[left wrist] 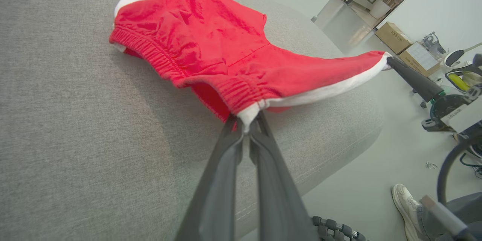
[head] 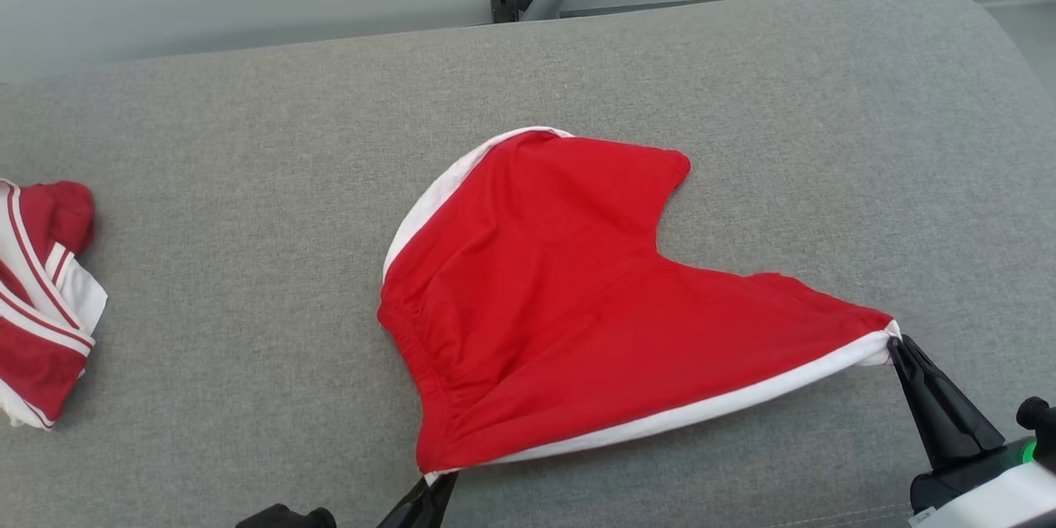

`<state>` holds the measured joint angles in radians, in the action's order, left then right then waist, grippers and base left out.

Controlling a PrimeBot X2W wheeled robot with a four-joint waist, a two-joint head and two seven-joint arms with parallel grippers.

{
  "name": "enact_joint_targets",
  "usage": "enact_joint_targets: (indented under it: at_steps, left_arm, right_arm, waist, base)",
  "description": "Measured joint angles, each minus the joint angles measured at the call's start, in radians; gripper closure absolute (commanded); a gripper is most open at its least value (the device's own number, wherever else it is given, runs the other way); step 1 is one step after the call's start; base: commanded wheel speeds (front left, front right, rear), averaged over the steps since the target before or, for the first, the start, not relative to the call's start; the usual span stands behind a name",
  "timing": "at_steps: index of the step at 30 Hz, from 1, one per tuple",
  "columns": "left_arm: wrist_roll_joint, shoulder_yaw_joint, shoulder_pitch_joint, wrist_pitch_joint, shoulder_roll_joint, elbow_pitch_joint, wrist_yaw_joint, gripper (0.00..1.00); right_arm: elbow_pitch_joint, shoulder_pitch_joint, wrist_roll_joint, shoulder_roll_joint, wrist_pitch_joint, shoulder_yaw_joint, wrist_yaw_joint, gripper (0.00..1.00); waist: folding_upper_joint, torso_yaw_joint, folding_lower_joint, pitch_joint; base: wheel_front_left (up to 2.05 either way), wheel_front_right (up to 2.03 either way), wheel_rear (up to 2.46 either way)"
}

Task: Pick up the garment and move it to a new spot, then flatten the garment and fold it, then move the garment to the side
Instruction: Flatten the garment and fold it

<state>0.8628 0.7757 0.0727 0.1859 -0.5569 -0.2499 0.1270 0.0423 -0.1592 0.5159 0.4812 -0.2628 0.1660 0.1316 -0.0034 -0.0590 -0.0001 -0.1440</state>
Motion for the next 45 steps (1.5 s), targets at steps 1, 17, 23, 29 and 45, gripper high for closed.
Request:
enact_joint_targets:
  at_steps: [1,17,23,29,45]
  left_arm:
    - [0.004,0.001,0.007,-0.002,-0.004,-0.012,0.005,1.0]
    - [0.108,-0.024,0.05,-0.039,-0.006,-0.104,0.014,1.0]
    - [0.144,-0.075,-0.072,-0.071,0.039,-0.067,0.007,1.0]
    - [0.144,-0.113,-0.186,-0.082,0.074,-0.019,0.024,1.0]
    - [0.151,-0.146,-0.384,-0.089,0.18,0.165,0.025,1.0]
  right_arm:
    - [0.005,-0.004,0.001,0.001,0.0,-0.003,0.0,1.0]
    - [0.063,0.031,-0.009,0.014,0.048,-0.013,0.0,1.0]
    - [0.028,0.278,-0.055,0.016,0.109,0.064,0.0,1.0]
    - [-0.111,0.551,-0.069,0.0,0.147,0.159,0.0,1.0]
    - [-0.476,0.974,-0.04,-0.024,0.16,0.372,0.0,1.0]
  waist:
    - [0.0,0.001,0.0,0.004]
    - [0.0,0.024,0.0,-0.007]
    - [0.0,0.048,0.0001,-0.085]
    - [0.0,0.08,0.0001,-0.166]
    - [-0.0001,0.209,0.0001,-0.283]
  base:
    - [0.0,0.0,0.0]
    - [0.0,0.0,0.0]
    - [0.0,0.0,0.0]
    - [0.0,0.0,0.0]
    - [0.0,0.0,0.0]
